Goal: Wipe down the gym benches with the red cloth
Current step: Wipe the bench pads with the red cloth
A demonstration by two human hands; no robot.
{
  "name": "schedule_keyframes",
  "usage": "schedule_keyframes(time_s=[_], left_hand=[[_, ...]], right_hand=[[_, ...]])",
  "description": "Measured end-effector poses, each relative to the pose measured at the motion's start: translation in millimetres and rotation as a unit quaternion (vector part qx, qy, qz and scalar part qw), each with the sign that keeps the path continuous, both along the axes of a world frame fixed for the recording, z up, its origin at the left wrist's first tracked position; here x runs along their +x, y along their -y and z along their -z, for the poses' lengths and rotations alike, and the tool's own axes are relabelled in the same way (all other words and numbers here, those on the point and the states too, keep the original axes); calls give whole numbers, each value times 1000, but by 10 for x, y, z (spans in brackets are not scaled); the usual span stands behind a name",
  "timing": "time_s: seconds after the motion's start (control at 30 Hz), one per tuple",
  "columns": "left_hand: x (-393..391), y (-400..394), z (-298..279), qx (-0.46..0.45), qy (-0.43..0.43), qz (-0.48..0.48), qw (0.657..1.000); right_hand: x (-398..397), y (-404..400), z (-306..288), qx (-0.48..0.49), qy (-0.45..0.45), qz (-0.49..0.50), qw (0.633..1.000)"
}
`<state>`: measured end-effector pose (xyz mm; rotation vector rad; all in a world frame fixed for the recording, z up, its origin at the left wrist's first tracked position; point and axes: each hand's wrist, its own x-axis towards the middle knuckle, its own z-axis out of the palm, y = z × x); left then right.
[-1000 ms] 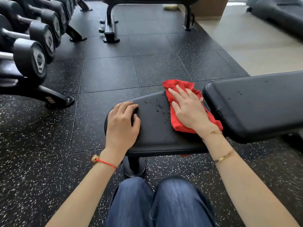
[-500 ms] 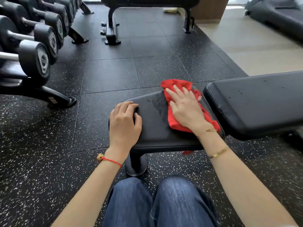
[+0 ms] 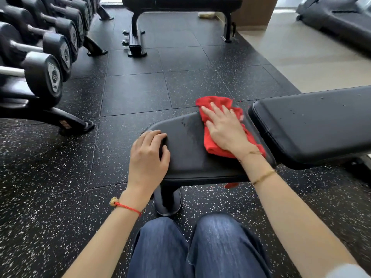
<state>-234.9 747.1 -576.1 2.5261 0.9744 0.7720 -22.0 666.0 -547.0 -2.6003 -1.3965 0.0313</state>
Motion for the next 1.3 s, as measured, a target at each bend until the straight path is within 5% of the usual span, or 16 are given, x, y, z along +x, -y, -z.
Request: schedule_keyframes(time_s=[0.2, 0.47, 0.77, 0.97, 1.1, 1.3], left_hand=[[-218, 3, -12, -7, 26, -31, 999], [-480, -1, -76, 2, 26, -43, 999], [-538, -48, -135, -1, 49, -49, 998], [-274, -23, -116, -5, 32, -20, 999], [-19, -11, -132, 9, 7, 5, 1000], [356, 46, -116, 18, -36, 25, 999]], right_hand=[[-812, 37, 44, 15, 7, -194, 981], [-435, 25, 17, 13, -7, -76, 997], [-1194, -110, 65, 8, 12, -233, 972], [-660, 491, 95, 35, -7, -104, 994], [-193, 209, 50, 24, -23, -5, 999], [-381, 291, 49, 26, -12, -41, 999]])
